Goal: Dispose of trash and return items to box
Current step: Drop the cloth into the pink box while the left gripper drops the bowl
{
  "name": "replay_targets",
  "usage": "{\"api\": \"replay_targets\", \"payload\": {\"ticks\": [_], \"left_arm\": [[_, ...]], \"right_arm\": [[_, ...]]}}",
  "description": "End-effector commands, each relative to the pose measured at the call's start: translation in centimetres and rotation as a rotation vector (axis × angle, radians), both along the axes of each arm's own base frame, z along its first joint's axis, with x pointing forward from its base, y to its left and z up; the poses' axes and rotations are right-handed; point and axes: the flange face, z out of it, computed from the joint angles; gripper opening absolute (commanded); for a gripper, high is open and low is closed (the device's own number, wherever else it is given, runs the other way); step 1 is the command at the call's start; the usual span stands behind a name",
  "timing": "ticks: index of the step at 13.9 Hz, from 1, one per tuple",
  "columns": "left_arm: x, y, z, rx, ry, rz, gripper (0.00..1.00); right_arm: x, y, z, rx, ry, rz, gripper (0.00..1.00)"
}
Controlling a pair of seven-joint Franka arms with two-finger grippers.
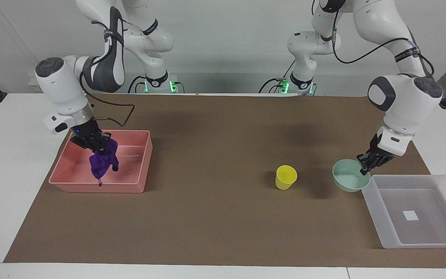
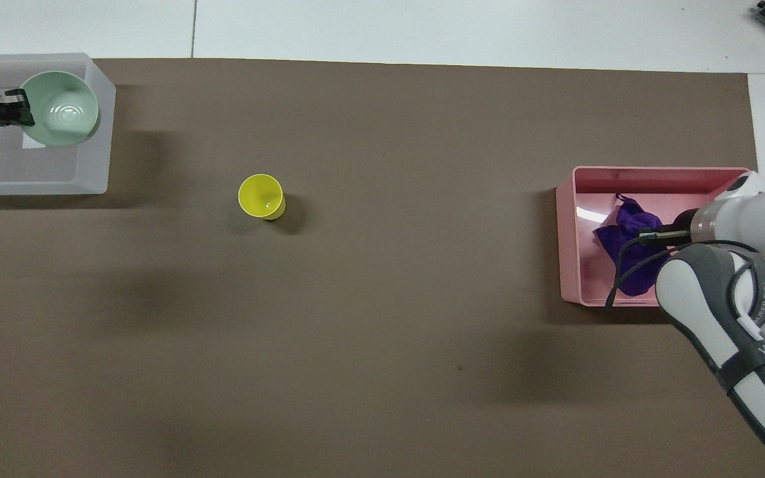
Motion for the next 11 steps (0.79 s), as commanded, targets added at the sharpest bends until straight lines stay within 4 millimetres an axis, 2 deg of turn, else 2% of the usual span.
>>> {"api": "replay_targets", "payload": {"ticks": [1, 2, 3, 4, 5, 9, 11], "left_arm": [[2.6, 3.9, -0.3, 0.007, -0.017, 0.029, 0.00], [2.9, 5.7, -0.7, 0.010, -0.026, 0.051, 0.00], [3.2, 7.1, -1.1, 0.011, -0.036, 0.069, 0.00], [3.4, 7.8, -1.7, 0.009, -0.046, 0.079, 0.00], [3.5, 8.4, -2.3, 0.014, -0.051, 0.086, 0.00], [3.5, 9.6, -5.0, 0.013, -0.056, 0.107, 0.00], [3.2, 9.3, -6.7, 0.022, -0.051, 0.107, 0.00]], "right_arm": [[-0.3, 0.0, 0.5, 0.012, -0.023, -0.014, 1.00], [0.1, 0.1, 1.2, 0.009, -0.038, -0.008, 1.00], [0.9, 0.3, 2.9, 0.007, -0.063, -0.003, 1.00], [1.2, 0.6, 4.2, -0.001, -0.072, 0.001, 1.00], [1.2, 0.9, 5.3, 0.003, -0.072, -0.030, 1.00], [0.6, 5.9, 8.5, -0.007, -0.060, -0.156, 1.00], [0.7, 7.8, 11.9, -0.020, -0.038, -0.187, 1.00]]}}
